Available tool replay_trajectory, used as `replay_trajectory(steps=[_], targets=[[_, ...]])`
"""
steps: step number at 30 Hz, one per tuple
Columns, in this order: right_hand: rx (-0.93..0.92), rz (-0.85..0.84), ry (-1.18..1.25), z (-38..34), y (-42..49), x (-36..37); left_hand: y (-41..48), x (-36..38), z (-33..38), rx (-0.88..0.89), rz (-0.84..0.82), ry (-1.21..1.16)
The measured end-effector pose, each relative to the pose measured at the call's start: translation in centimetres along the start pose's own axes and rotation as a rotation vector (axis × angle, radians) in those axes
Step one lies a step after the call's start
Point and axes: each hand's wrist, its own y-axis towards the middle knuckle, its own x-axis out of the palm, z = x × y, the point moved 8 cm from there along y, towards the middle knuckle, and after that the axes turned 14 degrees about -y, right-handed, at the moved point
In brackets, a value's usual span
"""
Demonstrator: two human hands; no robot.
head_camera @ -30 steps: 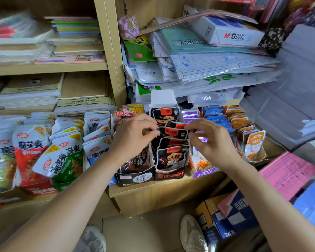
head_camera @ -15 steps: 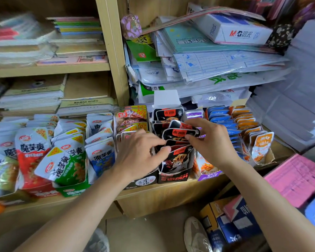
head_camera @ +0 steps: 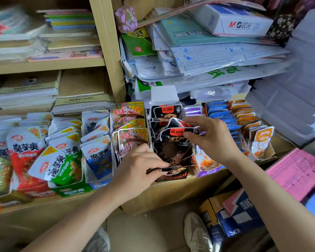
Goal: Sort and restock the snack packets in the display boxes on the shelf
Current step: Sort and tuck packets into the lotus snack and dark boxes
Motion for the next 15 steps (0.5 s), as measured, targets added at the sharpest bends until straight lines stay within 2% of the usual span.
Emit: replay_trajectory(steps=[6, 11, 15], targets=[[0.040, 0.108, 0.058, 0.3, 0.2, -0.8, -0.1, 0.4, 1.1, 0.102, -0.016, 0.032], [0.059, 0.087, 0.114, 0.6, 0.3, -0.4, 0.3, -0.5, 1.2, 0.075, -0.002, 0.249], [0.072, 0.101, 0.146, 0.7, 0.3, -0.4, 1.4, -2.4, 0.6, 0.023, 0.048, 0.218]])
